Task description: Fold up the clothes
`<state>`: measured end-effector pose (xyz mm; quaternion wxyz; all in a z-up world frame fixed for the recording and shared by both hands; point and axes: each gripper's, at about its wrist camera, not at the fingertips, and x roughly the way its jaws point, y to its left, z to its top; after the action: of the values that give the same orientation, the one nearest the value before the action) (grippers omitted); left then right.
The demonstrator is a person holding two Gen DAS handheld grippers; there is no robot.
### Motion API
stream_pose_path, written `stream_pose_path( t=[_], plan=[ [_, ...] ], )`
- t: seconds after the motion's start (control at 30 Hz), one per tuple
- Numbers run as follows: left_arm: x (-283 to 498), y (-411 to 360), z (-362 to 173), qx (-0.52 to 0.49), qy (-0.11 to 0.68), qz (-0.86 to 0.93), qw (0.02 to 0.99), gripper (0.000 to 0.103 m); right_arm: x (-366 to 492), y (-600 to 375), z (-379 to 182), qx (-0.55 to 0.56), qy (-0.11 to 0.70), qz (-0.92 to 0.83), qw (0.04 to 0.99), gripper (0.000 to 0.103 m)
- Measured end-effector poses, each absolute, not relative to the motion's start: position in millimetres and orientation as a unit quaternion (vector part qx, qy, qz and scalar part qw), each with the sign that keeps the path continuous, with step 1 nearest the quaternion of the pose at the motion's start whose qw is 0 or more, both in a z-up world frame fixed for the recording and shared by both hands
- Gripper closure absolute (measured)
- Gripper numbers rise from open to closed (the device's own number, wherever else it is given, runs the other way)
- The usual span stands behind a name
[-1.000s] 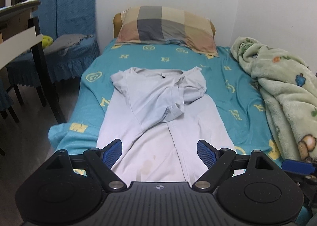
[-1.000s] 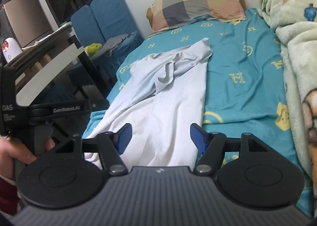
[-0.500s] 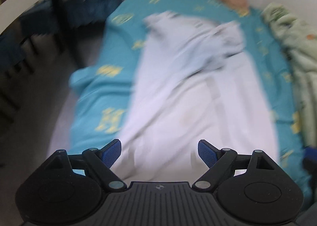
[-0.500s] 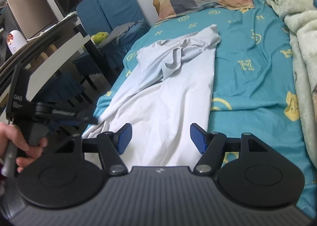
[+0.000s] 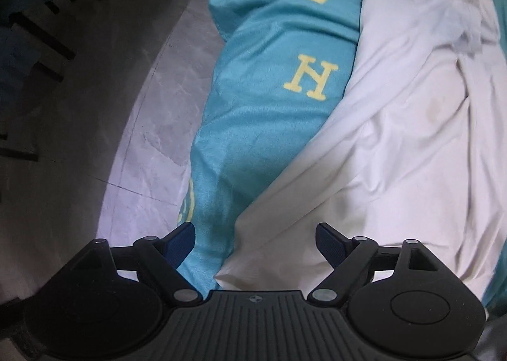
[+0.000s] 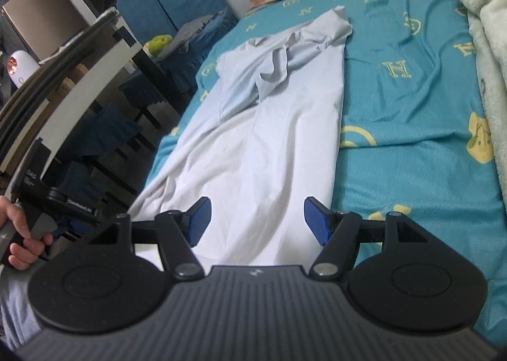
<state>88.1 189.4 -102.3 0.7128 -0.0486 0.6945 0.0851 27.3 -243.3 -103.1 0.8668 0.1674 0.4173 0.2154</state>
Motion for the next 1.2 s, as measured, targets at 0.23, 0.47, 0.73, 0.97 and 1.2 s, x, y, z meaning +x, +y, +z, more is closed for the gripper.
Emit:
stream_pose_path(
  t=[0.23, 0.47, 0.73, 0.97, 1.2],
  plan=[
    [83.8, 160.9, -102.1, 0.015, 0.695, 0.057, 0.717, 0.102, 30.7, -234.9, -109.7, 0.148, 0.434, 0.224, 0.86, 0.036],
    [37.7, 76.3, -41.0, 0.088, 0.623, -0.082, 0.773, 0.102, 30.5, -236.0, -109.8, 0.151, 0.435, 0.227, 0.858, 0.036],
    [3.4, 16.7, -65.2, 0.132, 0.612, -0.161, 0.763, 0.096, 32.7, -239.9, -114.8, 0.167, 0.444, 0.219, 0.853, 0.036],
    [-6.2, 39.7, -65.3, 0.137, 0.603, -0.129, 0.776, 0.043, 57.0, -230.6, -113.4, 0.252, 0.443, 0.271, 0.817, 0.034],
    [-16.8, 36.8, -78.2, 0.172, 0.603, -0.129, 0.768, 0.036, 137.0, -169.4, -125.5, 0.291, 0.458, 0.303, 0.784, 0.035]
  ],
)
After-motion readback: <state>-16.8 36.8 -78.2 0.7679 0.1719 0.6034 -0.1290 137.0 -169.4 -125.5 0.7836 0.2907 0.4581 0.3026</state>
